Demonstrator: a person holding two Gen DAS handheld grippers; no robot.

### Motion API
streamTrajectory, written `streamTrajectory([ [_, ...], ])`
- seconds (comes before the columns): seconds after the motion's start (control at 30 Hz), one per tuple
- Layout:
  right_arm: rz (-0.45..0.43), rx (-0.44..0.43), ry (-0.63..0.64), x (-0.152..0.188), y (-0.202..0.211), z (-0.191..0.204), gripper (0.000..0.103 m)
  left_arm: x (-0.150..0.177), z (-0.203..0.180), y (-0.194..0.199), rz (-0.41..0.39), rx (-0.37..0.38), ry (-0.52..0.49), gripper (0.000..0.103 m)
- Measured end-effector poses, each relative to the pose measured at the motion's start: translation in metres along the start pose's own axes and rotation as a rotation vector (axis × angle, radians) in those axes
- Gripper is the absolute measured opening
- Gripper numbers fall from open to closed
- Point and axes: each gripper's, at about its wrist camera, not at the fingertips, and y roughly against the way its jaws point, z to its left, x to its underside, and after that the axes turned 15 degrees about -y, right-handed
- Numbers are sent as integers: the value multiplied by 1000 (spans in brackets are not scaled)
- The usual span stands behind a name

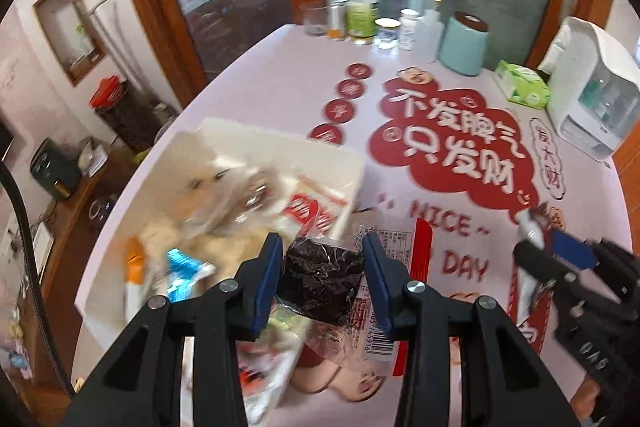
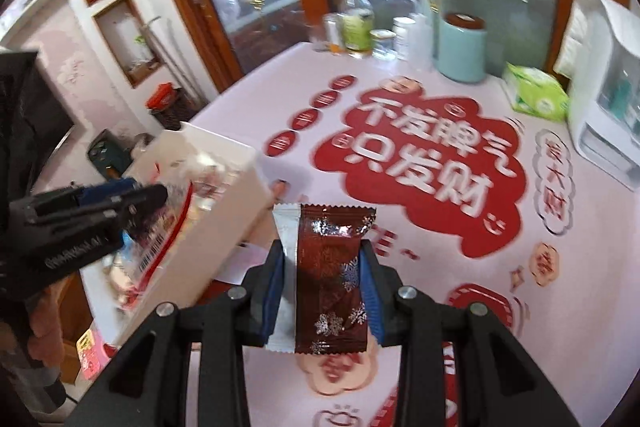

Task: Organize snacks
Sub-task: 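Carry the brown candy packet and dark bag over the white tray with both tools, then release the candy packet and dark bag into the tray by opening both tools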

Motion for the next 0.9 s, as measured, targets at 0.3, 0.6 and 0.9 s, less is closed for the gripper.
streamTrajectory([
  [0.3, -74, -77, 127, -1, 12, 80, 36, 27, 48, 9, -2, -68, 33, 39],
  [0.6, -72, -126, 85, 1, -5, 119, 36, 40, 70, 4, -11, -92, 0, 39],
  [0.9, -37, -127, 59, -3, -32, 143, 36, 48, 84, 7, -33, -139, -58, 39],
])
